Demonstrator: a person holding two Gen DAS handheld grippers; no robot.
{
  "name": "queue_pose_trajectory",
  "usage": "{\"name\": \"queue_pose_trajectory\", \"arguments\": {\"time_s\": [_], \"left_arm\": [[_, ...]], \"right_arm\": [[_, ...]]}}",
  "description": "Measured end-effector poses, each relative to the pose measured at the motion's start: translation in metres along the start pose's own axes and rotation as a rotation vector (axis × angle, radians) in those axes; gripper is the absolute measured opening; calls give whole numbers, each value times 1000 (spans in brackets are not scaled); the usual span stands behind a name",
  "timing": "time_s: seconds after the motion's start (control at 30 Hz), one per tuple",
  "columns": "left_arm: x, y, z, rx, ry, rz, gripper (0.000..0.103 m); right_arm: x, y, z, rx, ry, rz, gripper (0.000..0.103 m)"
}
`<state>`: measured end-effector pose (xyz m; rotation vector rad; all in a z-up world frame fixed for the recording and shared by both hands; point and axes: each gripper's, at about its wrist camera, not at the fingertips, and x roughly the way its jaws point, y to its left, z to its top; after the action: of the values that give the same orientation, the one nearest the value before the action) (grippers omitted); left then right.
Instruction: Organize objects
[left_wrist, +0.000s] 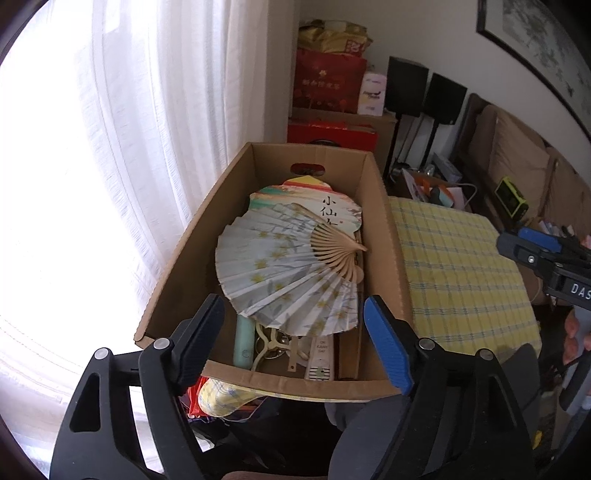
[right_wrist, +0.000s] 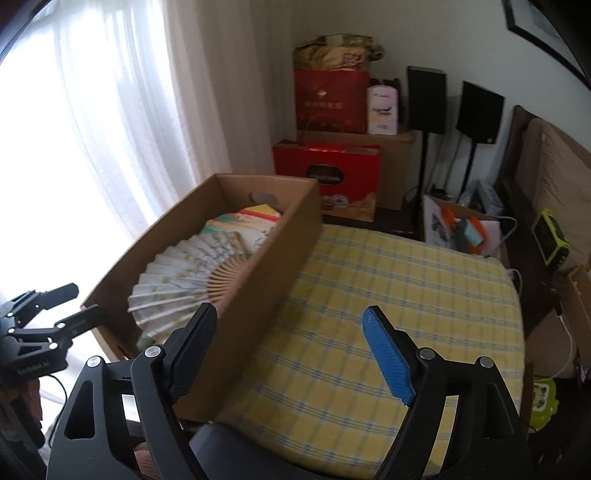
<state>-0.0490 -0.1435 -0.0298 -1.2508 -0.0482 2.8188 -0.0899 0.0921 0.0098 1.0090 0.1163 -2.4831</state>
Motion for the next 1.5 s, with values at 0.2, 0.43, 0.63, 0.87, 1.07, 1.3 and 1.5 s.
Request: {"name": "queue_pose_trajectory", "arguments": {"time_s": [0.2,0.43,0.63,0.87,1.07,1.3,1.5], "left_arm": [[-5,-12,-2,14,-9,-10,92],[-12,-22,-3,11,-32,-36,103],[-13,-33,-7,28,-24,-17,103],[-19,-40,-11,8,-44,-4,103],[-21,-55,-14,36,-41,-21,103],[-19,-76,-21,54,-37,-39,103],[-17,-94,-29,94,-24,-46,103]], "right_arm": [[-19,-21,-16,30,-15,-67,97],[-35,-41,-34,72,-13,-116,103],[-50,-53,-46,80,-29,-185,103],[-64,-67,-61,100,-38,-224,103],[-74,-78,-75,134,-43,-234,103],[-82,-89,-89,153,-43,-263,103],[-91,-94,-100,159,-49,-285,103]]}}
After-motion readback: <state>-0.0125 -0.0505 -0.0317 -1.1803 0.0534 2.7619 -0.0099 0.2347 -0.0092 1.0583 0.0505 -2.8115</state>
